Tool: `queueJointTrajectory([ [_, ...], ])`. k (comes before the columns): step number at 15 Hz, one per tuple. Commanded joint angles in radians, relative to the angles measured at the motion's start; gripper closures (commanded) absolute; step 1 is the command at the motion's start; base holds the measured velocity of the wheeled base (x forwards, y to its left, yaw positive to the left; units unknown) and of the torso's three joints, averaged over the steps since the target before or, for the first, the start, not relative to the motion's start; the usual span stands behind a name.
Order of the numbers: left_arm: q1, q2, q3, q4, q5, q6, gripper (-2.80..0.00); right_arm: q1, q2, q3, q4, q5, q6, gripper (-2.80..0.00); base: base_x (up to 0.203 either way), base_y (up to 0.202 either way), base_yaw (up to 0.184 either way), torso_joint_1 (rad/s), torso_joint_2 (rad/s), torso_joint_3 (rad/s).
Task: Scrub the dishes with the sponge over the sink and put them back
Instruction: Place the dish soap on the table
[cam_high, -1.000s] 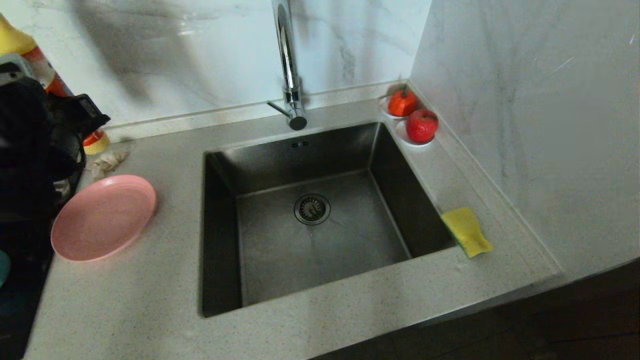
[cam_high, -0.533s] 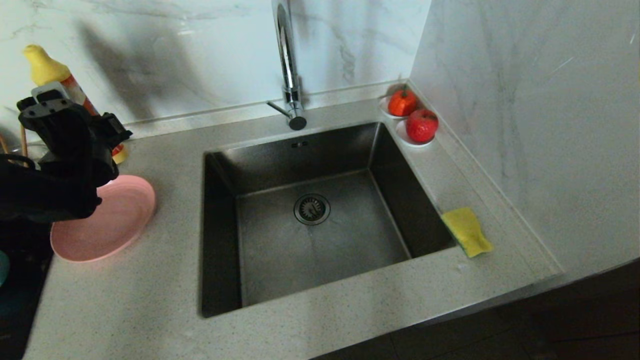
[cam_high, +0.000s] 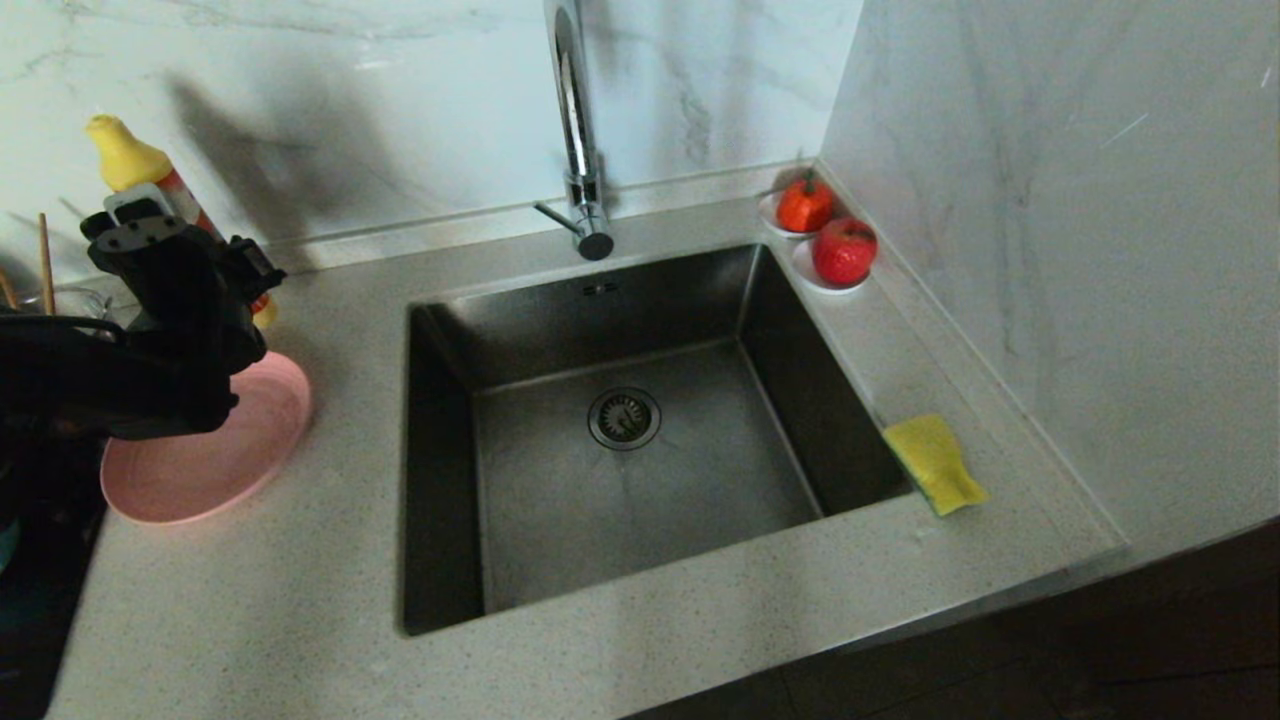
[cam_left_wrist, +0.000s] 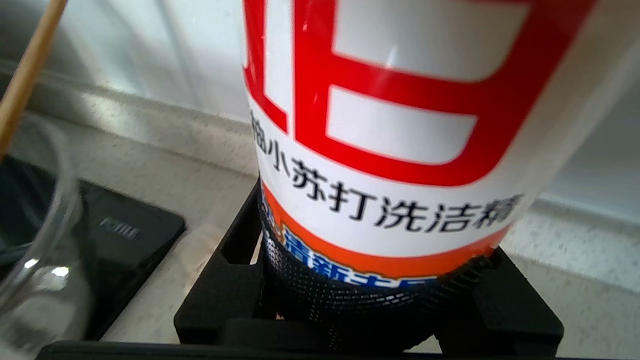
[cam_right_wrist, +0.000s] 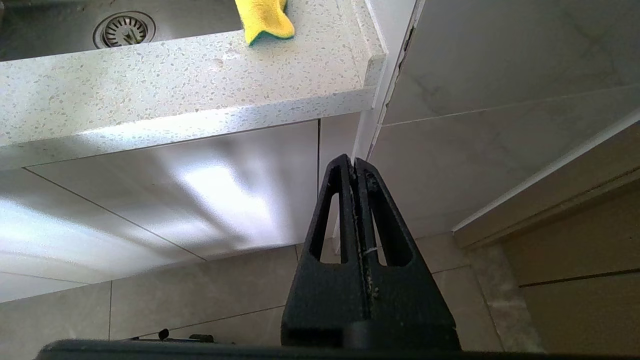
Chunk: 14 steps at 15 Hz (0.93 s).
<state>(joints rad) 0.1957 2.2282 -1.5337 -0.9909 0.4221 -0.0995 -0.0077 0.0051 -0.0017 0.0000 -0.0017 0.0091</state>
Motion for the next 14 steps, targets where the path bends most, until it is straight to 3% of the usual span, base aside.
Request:
queueJointTrajectory([
  [1, 0.001, 0.028, -0.033, -0.005, 0.003, -0.003, 0.0, 0.0, -0.001, 0.0, 0.0, 0.0, 0.0, 0.0, 0.0, 0.0, 0.0, 0.0, 0.0, 0.0],
  [14, 0.001, 0.065, -0.048, -0.003, 0.018, -0.032, 0.0, 0.0, -0.001, 0.0, 0.0, 0.0, 0.0, 0.0, 0.0, 0.0, 0.0, 0.0, 0.0, 0.0],
])
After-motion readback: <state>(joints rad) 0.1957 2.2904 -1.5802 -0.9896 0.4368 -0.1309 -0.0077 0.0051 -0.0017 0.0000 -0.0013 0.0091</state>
